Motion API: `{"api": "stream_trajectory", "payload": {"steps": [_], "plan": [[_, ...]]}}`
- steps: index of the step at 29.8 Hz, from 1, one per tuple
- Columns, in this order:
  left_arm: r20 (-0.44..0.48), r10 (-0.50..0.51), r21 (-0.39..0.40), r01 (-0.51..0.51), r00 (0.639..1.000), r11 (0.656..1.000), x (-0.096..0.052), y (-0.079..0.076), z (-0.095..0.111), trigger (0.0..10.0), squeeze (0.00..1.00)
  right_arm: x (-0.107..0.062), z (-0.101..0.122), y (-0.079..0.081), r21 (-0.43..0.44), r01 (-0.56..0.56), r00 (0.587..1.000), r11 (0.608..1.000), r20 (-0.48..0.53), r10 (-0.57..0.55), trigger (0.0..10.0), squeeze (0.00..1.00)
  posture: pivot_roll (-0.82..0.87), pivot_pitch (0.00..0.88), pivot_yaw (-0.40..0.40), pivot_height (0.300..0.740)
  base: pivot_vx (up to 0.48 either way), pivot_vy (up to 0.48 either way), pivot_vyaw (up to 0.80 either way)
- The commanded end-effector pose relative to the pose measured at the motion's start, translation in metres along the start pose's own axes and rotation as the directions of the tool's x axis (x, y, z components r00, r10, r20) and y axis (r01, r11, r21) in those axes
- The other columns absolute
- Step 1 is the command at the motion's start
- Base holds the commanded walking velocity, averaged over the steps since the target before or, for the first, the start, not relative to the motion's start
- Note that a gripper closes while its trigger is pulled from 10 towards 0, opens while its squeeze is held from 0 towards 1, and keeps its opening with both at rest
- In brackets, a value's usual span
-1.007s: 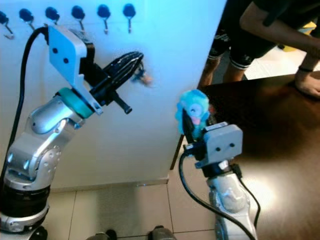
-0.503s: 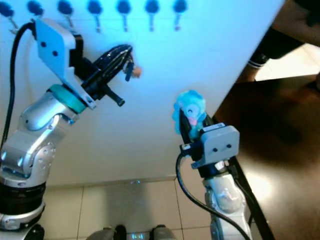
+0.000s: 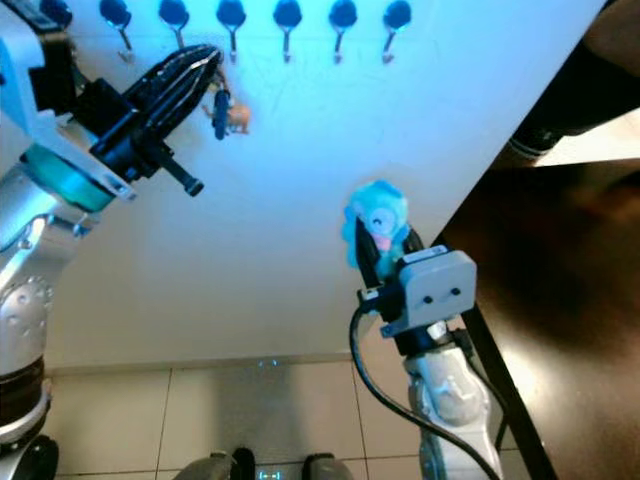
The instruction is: Hang keys on a hook
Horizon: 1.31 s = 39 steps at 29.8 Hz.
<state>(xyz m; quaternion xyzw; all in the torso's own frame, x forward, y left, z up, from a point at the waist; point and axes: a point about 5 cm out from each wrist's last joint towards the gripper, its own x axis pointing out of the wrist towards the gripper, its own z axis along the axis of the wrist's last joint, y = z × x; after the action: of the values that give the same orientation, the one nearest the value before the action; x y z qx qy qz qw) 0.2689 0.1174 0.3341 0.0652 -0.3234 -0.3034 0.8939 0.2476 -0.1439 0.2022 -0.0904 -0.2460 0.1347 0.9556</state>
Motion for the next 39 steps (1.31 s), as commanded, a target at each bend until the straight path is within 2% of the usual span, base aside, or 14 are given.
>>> {"api": "stream_trajectory", "payload": {"steps": [1, 4, 7, 11, 14, 16, 19, 23, 30, 34, 39], "plan": [[-0.015, -0.013, 0.022, 0.014, 1.000, 1.000, -0.003, -0.002, 0.001, 10.0, 0.00, 0.002, 0.000, 0.003, 0.008, -0.028, 1.000, 1.000, 0.008, 0.028, 10.0, 0.00, -0.06, 0.089, 0.052, 0.740, 0.000, 0.000, 0.00], [-0.019, -0.015, 0.026, 0.016, 1.000, 1.000, -0.002, -0.002, 0.001, 10.0, 0.00, 0.008, 0.004, 0.004, 0.004, -0.046, 0.998, 0.999, 0.032, 0.046, 10.0, 0.00, -0.06, 0.090, 0.048, 0.740, 0.000, 0.000, 0.00], [-0.066, -0.017, 0.045, 0.020, 0.998, 0.999, 0.005, -0.005, -0.007, 10.0, 0.00, 0.024, 0.015, 0.000, -0.012, -0.061, 0.994, 0.998, 0.095, 0.062, 10.0, 0.00, -0.06, 0.093, 0.048, 0.740, 0.000, 0.000, 0.00], [-0.076, -0.043, 0.015, 0.045, 0.996, 0.999, 0.010, -0.011, -0.010, 10.0, 0.00, 0.027, 0.018, -0.003, -0.013, -0.048, 0.993, 0.999, 0.108, 0.050, 10.0, 0.00, -0.06, 0.094, 0.050, 0.740, 0.000, 0.000, 0.00], [-0.069, -0.063, -0.031, 0.061, 0.996, 0.998, 0.019, -0.017, -0.014, 10.0, 0.00, 0.025, 0.017, -0.004, -0.014, -0.038, 0.994, 0.999, 0.100, 0.039, 10.0, 0.00, -0.07, 0.099, 0.054, 0.740, 0.000, 0.000, 0.00], [-0.069, -0.063, -0.031, 0.061, 0.996, 0.998, 0.019, -0.017, -0.014, 10.0, 0.00, 0.025, 0.017, -0.004, -0.014, -0.038, 0.994, 0.999, 0.100, 0.039, 10.0, 0.00, -0.07, 0.099, 0.054, 0.740, 0.000, 0.000, 0.00], [-0.048, -0.059, -0.120, 0.053, 0.997, 0.991, 0.037, -0.024, -0.017, 10.0, 0.00, 0.022, 0.012, -0.004, -0.006, -0.029, 0.996, 1.000, 0.079, 0.029, 10.0, 0.00, -0.07, 0.102, 0.056, 0.740, 0.000, 0.000, 0.00], [-0.046, -0.058, -0.157, 0.050, 0.997, 0.986, 0.045, -0.025, -0.018, 10.0, 0.00, 0.021, 0.009, -0.003, -0.002, -0.028, 0.997, 1.000, 0.071, 0.028, 10.0, 0.00, -0.06, 0.103, 0.058, 0.740, 0.000, 0.000, 0.00], [-0.076, -0.066, -0.188, 0.051, 0.995, 0.981, 0.055, -0.030, -0.024, 10.0, 0.00, 0.020, 0.007, -0.003, 0.002, -0.027, 0.998, 1.000, 0.062, 0.026, 10.0, 0.00, -0.06, 0.110, 0.065, 0.740, 0.000, 0.000, 0.00], [-0.069, -0.093, -0.218, 0.076, 0.993, 0.973, 0.062, -0.039, -0.024, 10.0, 0.00, 0.019, 0.006, -0.002, 0.005, -0.023, 0.998, 1.000, 0.055, 0.023, 10.0, 0.00, -0.07, 0.115, 0.071, 0.740, 0.000, 0.000, 0.00], [-0.075, -0.070, -0.226, 0.051, 0.995, 0.973, 0.068, -0.039, -0.025, 10.0, 0.00, 0.018, 0.006, -0.002, 0.006, -0.020, 0.998, 1.000, 0.054, 0.019, 10.0, 0.00, -0.07, 0.117, 0.074, 0.740, 0.000, 0.000, 0.00]]}}
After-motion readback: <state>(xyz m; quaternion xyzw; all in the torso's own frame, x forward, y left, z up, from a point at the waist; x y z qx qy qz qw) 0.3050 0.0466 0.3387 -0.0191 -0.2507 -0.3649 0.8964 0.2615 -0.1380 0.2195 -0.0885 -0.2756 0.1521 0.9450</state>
